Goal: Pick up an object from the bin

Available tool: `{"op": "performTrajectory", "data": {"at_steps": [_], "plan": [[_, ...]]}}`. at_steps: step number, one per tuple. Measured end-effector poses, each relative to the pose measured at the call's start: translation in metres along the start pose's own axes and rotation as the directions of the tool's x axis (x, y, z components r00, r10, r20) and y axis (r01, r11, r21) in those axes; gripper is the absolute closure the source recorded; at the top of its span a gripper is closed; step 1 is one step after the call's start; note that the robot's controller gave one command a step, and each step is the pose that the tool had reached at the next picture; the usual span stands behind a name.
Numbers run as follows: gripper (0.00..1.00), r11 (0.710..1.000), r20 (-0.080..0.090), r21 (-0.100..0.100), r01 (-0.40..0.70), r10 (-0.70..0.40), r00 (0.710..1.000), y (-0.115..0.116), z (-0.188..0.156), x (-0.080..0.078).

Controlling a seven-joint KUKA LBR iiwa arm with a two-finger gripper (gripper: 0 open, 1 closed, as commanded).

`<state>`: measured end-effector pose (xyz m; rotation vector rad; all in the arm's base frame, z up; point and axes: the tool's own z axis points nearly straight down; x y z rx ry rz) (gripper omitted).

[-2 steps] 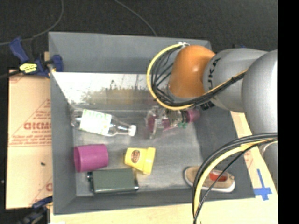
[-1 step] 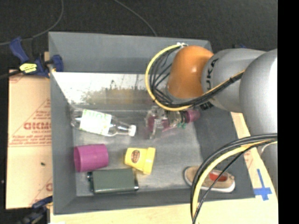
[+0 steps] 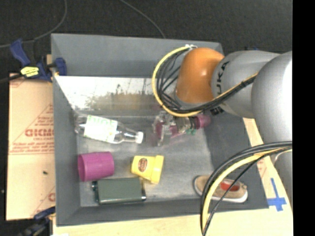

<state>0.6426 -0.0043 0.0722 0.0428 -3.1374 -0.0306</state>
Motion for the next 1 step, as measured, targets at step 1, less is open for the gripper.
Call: {"op": "performTrajectory", "data": {"at_steps": [1], "plan": [[1.00,1.000,0.002,-0.016,-0.004,0.004,1.000,-0.0023,-0.0030,-0.0007]]}}
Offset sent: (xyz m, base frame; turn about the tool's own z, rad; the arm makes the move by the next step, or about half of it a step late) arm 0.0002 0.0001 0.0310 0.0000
